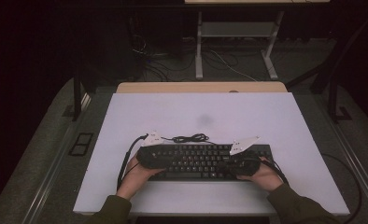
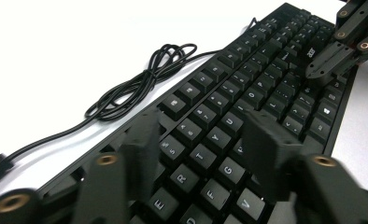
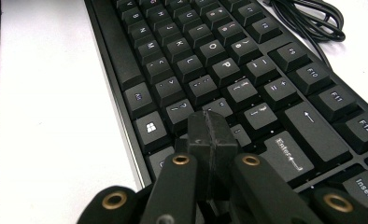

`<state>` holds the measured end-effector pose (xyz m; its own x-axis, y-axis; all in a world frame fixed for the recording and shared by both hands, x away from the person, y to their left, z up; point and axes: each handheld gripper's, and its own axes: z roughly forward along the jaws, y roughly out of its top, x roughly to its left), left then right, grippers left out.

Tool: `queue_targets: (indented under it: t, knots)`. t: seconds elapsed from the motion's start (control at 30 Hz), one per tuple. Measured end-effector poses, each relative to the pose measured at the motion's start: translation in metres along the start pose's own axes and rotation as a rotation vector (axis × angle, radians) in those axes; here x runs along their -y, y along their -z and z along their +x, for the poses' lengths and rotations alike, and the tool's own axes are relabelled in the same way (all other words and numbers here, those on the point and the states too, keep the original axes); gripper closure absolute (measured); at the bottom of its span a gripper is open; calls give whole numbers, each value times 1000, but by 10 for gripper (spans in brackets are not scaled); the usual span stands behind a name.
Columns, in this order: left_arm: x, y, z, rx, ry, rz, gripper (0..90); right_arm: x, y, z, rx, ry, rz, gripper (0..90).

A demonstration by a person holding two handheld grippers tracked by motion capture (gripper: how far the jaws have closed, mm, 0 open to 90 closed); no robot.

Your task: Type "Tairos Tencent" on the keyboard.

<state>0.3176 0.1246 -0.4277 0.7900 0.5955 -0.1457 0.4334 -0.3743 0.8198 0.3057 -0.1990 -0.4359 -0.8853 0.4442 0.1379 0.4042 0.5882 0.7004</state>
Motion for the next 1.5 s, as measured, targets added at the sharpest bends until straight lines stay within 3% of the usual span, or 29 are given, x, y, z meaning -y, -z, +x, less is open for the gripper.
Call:
queue_targets:
  t: [0.4, 0.7, 0.83, 1.13, 1.5]
  knots:
    - [-7, -14, -4, 1, -34, 72, 875, 0, 0, 0, -1, 0, 0, 897]
    - [-6, -17, -4, -6, -47, 122, 882, 0, 0, -1, -3, 2, -1, 898]
    - [-5, -18, -4, -9, -36, 123, 882, 0, 0, -1, -3, 2, 0, 898]
    - [-3, -20, -3, -7, -52, 147, 882, 0, 0, 1, 6, 13, 0, 898]
    - [-4, -19, -5, -3, -51, 139, 882, 1, 0, 1, 5, 16, -2, 898]
